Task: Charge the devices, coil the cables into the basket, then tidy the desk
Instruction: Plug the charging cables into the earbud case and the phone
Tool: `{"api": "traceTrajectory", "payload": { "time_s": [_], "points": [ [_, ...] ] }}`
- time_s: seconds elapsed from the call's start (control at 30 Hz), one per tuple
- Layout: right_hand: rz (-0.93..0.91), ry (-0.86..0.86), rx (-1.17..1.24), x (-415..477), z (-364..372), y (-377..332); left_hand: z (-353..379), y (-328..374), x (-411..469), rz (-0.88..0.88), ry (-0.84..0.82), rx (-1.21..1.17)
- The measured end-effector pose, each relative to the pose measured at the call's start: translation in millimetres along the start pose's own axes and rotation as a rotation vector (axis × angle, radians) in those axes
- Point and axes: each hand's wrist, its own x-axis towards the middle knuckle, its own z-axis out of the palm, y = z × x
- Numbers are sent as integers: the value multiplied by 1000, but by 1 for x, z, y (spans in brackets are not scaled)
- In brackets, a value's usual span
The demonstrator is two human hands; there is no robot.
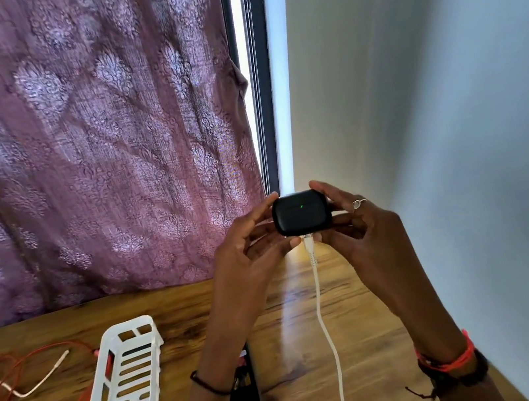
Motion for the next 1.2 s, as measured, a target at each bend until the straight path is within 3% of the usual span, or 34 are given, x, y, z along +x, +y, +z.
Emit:
{"api": "traceTrajectory", "payload": {
  "time_s": [0.47,1.2],
  "points": [
    [-141,92,-33,-4,-17,-42,-3,41,-4,154,-8,-60],
    [-205,104,-23,-1,-19,-49,-5,52,-4,210,4,-8]
  ]
}}
